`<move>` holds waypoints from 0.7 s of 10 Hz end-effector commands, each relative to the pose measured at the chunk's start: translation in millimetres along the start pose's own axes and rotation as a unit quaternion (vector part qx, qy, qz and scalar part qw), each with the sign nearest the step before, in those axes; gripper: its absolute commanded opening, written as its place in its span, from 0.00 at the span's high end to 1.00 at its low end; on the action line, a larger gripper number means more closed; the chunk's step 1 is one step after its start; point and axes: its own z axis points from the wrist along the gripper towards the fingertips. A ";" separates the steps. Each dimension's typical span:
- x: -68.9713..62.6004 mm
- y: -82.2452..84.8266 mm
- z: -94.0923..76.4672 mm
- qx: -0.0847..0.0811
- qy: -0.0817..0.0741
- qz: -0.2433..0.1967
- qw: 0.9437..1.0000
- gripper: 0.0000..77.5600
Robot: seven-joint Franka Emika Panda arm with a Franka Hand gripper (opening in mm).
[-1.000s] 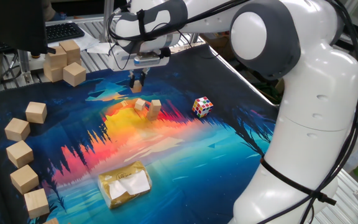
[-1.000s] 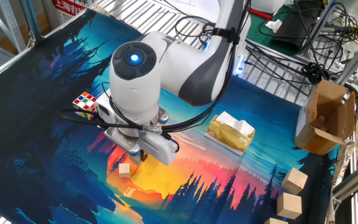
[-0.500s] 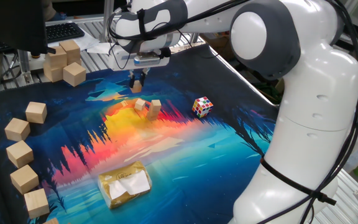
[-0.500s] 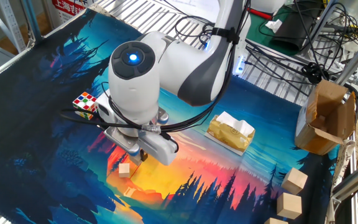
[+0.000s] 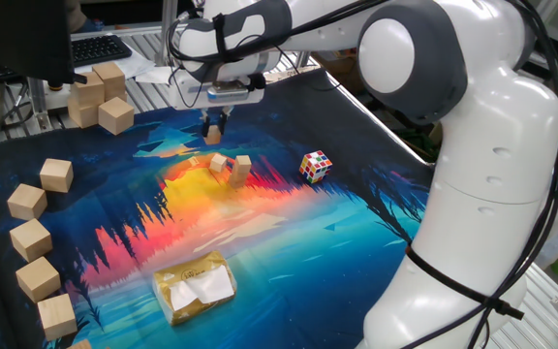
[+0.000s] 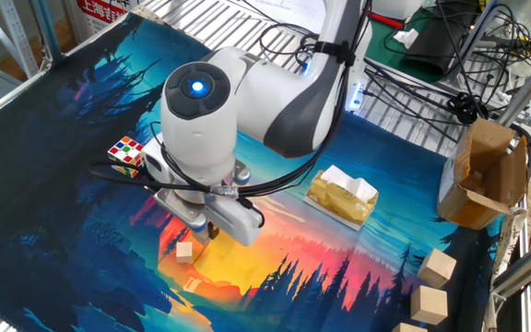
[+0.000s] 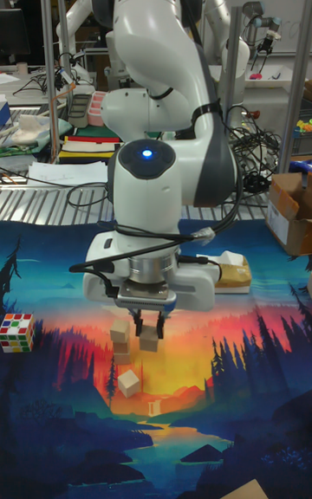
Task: Stack the blocks in a vertical line of five
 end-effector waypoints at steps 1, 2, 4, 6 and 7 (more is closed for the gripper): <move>-0.7 -0.1 -1.5 0.003 -0.010 0.039 0.999 0.97; -0.7 -0.1 -1.5 0.002 -0.013 0.046 0.999 0.97; -0.7 -0.1 -1.5 0.005 -0.017 0.052 0.998 0.97; 0.0 -0.3 -1.9 0.006 -0.011 0.052 0.999 0.97; 4.5 -2.4 -3.3 0.007 -0.011 0.050 0.999 0.97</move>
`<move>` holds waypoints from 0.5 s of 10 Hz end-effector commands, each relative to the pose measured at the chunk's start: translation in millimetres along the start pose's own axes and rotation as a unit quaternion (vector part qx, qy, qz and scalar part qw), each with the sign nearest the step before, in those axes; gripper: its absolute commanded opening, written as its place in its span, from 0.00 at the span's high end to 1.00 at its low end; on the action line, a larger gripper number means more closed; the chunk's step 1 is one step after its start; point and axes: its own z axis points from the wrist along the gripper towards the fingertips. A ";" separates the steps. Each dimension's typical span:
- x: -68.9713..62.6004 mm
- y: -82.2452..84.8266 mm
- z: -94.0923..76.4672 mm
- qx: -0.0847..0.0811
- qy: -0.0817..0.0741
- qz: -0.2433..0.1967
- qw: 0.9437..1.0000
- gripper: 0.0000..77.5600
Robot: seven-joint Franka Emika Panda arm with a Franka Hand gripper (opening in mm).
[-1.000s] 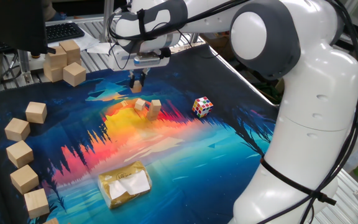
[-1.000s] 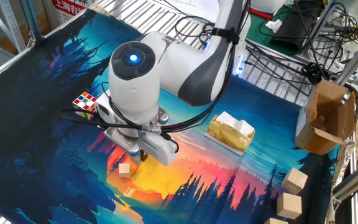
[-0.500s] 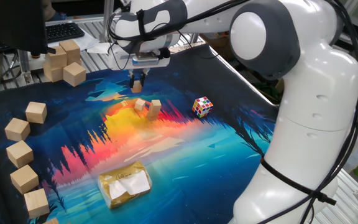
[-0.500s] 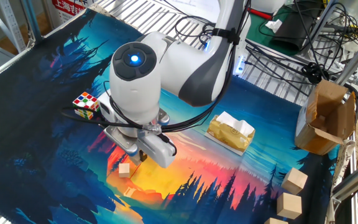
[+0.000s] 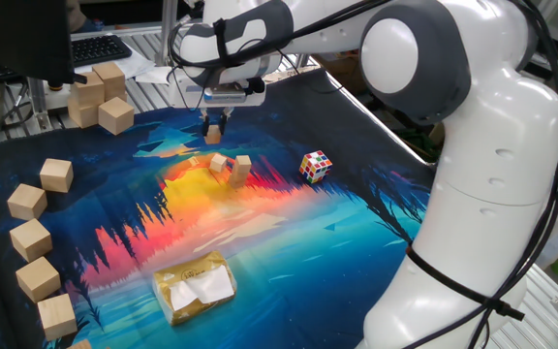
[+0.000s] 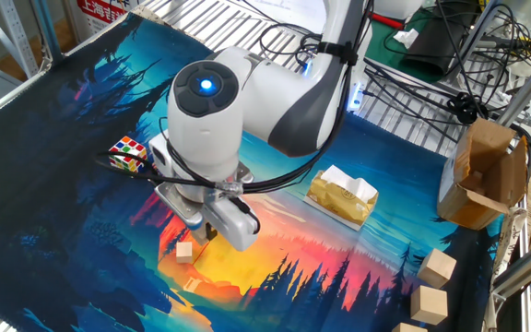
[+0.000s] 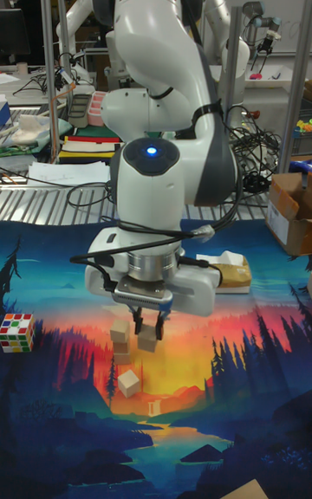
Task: Stack the blocks in a vertical line of five
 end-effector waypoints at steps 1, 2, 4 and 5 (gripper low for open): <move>6.4 -6.7 -2.2 -0.001 -0.002 -0.003 1.000 0.97; 9.2 -9.8 -2.0 -0.001 -0.002 -0.004 1.000 0.97; 16.7 -22.5 -4.3 -0.001 0.000 -0.006 1.000 0.97; 17.6 -28.6 -4.9 -0.004 0.000 -0.007 1.000 0.97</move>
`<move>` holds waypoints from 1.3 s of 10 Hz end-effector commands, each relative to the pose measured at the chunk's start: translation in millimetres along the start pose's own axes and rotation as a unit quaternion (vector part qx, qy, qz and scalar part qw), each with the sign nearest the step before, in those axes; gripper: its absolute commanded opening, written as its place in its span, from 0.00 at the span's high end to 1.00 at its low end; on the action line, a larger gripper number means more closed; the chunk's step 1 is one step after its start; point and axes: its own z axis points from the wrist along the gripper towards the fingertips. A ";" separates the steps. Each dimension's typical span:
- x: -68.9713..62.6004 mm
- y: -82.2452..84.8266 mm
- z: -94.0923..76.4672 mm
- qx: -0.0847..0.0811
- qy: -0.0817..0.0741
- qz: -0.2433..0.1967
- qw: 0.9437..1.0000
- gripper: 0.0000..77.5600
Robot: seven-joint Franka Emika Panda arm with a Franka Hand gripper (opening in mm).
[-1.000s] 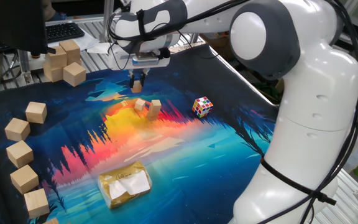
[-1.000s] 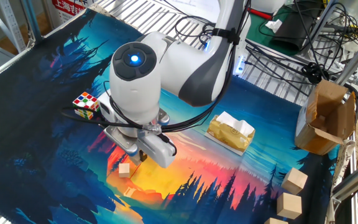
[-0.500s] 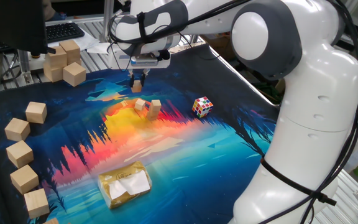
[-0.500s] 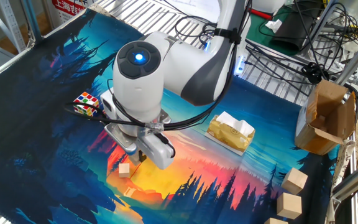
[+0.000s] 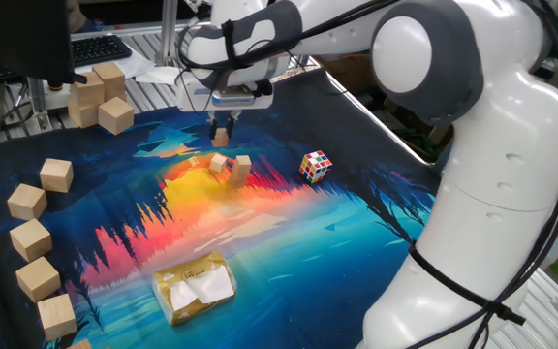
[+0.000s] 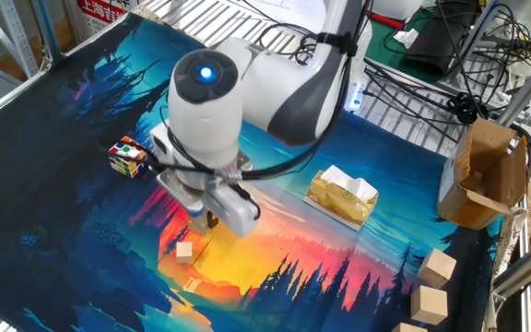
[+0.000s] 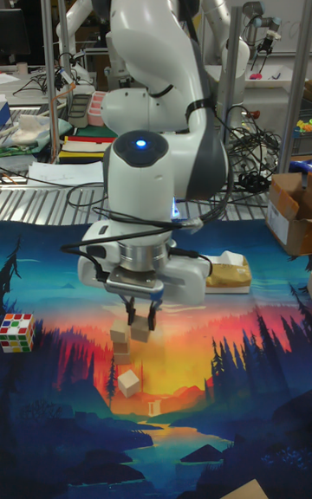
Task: Stack the blocks in a vertical line of five
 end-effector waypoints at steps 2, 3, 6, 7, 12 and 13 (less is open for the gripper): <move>6.9 -29.6 -4.1 -0.008 0.001 -0.010 1.000 0.97; 9.5 -33.4 -4.5 -0.009 0.001 -0.008 1.000 0.97; 20.3 -43.2 3.3 -0.014 -0.001 -0.011 1.000 0.97; 21.4 -45.7 6.1 -0.016 -0.002 -0.014 1.000 0.97; 28.1 -55.8 17.2 -0.025 -0.006 -0.012 1.000 0.97; 29.8 -56.5 17.9 -0.027 -0.005 -0.007 1.000 0.97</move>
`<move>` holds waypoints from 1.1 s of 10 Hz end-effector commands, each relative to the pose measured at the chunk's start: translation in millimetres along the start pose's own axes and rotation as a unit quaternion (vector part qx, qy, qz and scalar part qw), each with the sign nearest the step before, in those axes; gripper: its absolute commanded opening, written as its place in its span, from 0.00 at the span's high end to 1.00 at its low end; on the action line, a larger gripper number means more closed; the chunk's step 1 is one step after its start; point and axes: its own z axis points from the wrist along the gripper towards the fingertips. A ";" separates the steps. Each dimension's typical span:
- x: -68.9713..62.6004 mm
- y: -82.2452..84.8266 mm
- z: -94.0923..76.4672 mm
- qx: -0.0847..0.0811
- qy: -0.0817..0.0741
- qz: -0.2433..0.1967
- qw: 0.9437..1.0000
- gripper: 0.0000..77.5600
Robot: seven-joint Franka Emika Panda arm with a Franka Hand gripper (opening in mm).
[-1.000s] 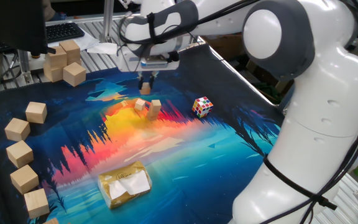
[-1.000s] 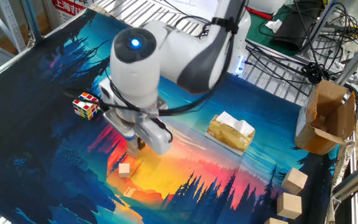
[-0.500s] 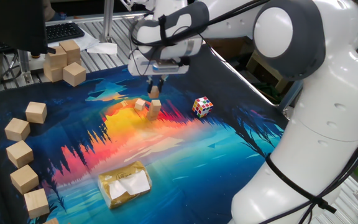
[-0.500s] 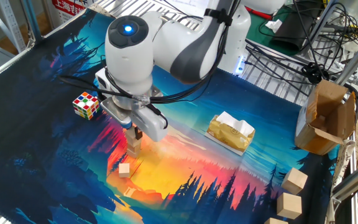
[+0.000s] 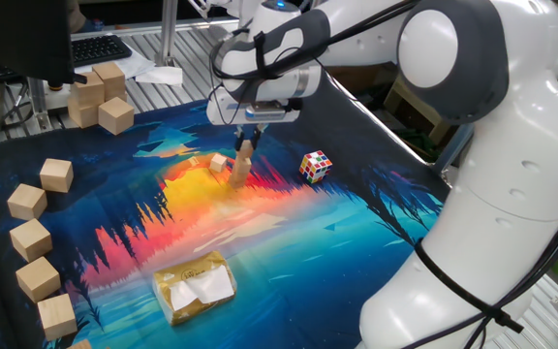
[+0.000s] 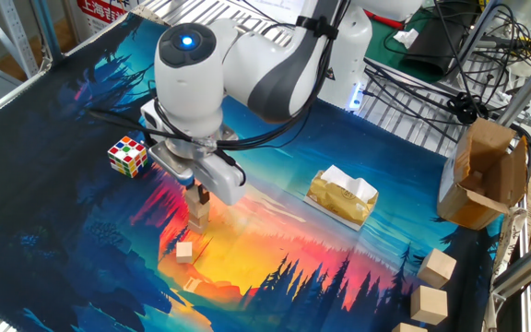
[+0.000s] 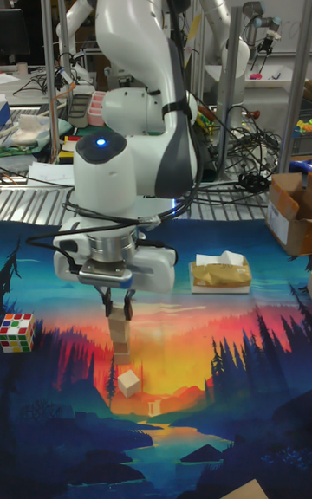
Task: Stack the blocks in a vertical line of five
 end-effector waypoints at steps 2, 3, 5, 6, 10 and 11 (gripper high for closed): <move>4.4 -2.4 0.9 -0.008 0.000 0.009 1.000 0.97; 5.0 -2.6 1.2 -0.008 0.000 0.010 1.000 0.97; 5.4 -2.6 2.0 -0.017 0.002 0.010 1.000 0.97; 5.3 -2.4 2.5 -0.020 0.003 0.011 1.000 0.97; 4.9 -1.8 4.5 -0.017 0.001 0.009 1.000 0.97; 4.9 -1.8 4.5 -0.015 0.000 0.012 1.000 0.97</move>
